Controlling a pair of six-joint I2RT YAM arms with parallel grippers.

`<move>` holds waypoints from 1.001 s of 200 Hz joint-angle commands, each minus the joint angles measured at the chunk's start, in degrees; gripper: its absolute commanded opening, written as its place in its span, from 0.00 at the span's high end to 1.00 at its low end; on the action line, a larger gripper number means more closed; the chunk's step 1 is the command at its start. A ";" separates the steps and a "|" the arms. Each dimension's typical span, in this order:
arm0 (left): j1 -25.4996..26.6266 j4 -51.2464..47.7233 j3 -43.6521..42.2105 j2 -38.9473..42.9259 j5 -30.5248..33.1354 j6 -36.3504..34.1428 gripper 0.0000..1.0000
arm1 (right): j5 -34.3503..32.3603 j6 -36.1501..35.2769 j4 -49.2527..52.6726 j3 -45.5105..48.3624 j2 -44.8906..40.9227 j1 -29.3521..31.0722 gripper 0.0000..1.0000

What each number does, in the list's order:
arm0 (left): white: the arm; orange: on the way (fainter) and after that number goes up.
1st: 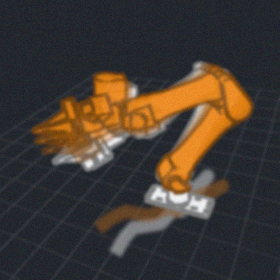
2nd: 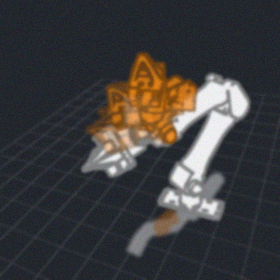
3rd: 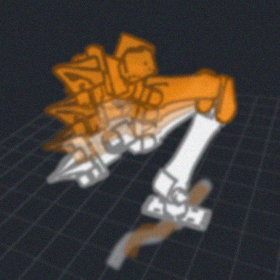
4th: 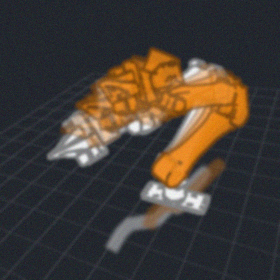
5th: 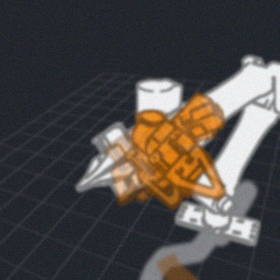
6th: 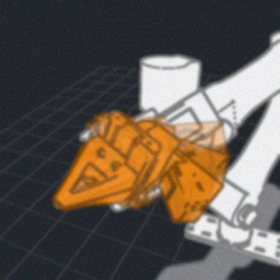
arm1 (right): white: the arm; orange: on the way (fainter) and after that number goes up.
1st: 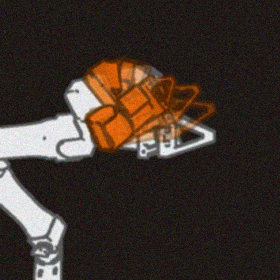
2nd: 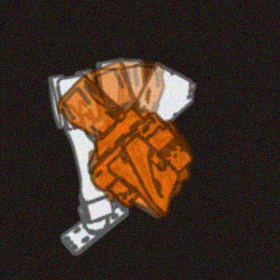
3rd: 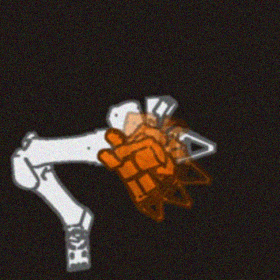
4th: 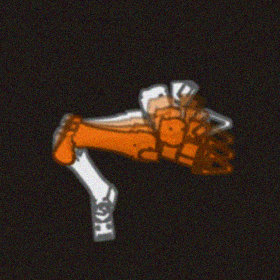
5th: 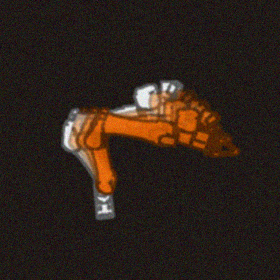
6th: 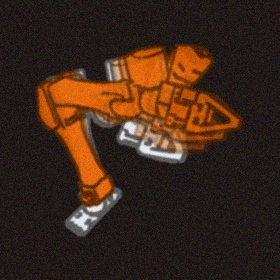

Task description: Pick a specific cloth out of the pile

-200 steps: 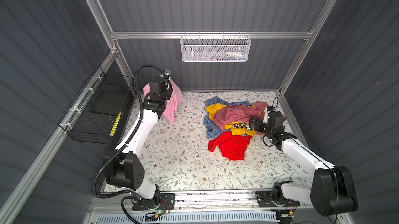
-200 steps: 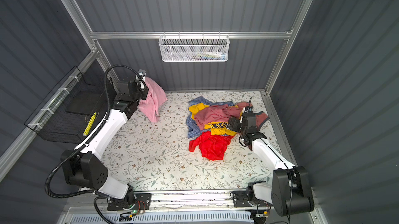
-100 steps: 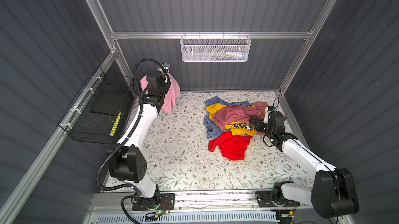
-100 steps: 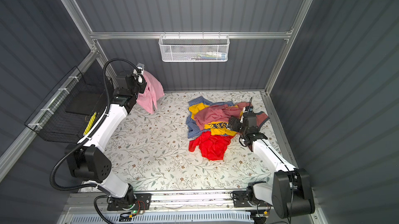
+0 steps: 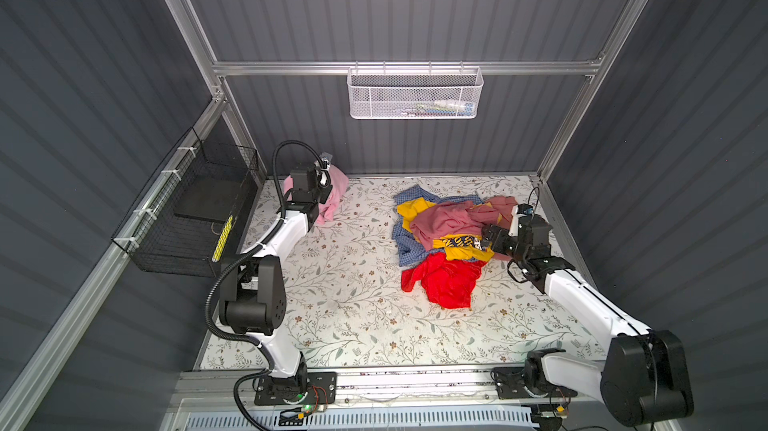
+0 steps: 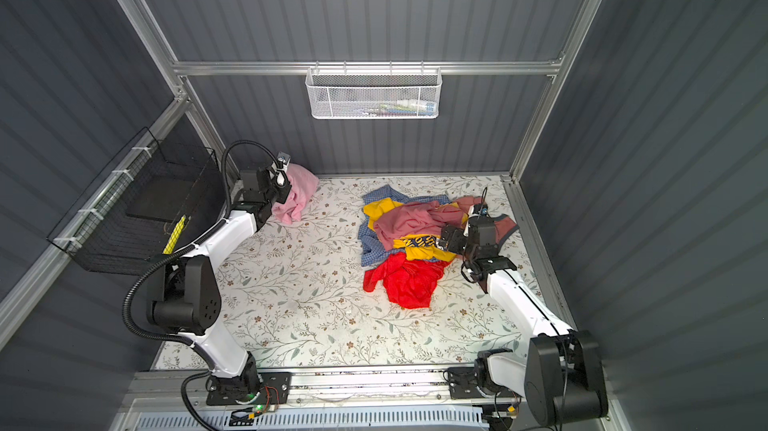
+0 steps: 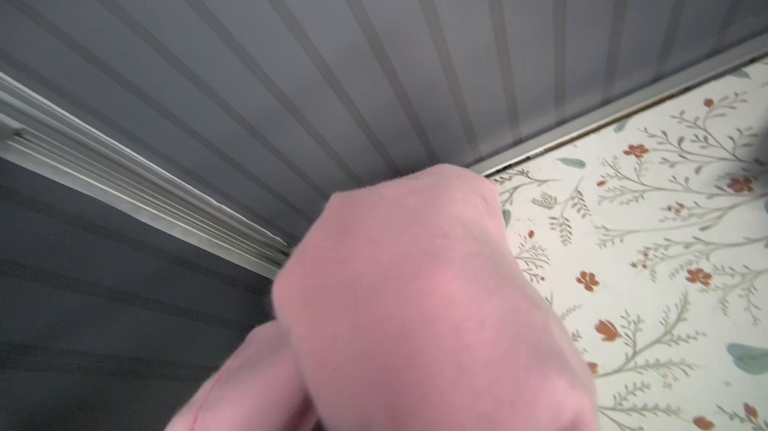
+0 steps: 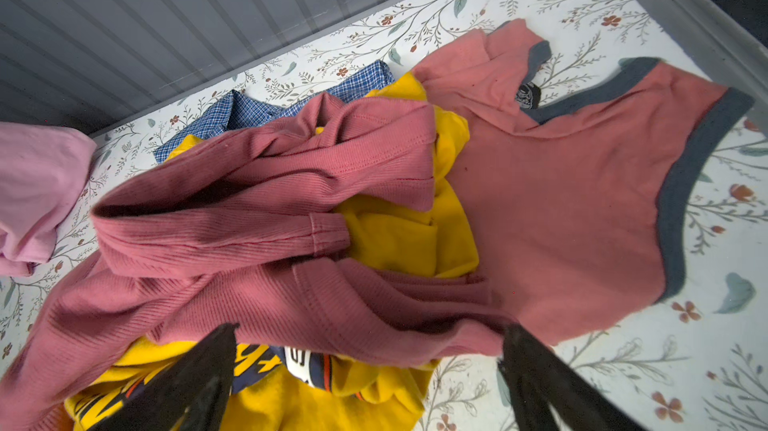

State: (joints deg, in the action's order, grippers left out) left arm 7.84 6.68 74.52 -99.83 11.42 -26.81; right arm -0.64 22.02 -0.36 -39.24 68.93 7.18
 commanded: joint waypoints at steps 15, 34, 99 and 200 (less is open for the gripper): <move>3.22 1.58 -4.82 -1.09 -4.48 2.67 1.00 | -0.50 -0.48 0.34 0.57 -0.20 0.16 0.01; 5.03 0.32 -6.75 -2.02 -5.52 3.88 1.00 | -0.85 -0.80 0.52 0.57 -0.61 0.16 0.01; 5.17 -6.05 -5.50 -9.94 -11.42 9.40 1.00 | -1.08 -0.88 0.70 1.01 -0.94 0.12 0.01; 2.89 -7.29 -0.76 -14.82 -12.31 11.08 0.49 | -2.45 -1.72 1.66 1.63 -1.89 0.03 0.01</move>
State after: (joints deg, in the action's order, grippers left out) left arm 11.14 0.64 72.90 -114.80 -1.87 -15.49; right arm -2.04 20.67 0.97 -38.52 67.02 7.18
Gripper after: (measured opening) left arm 0.465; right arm 0.991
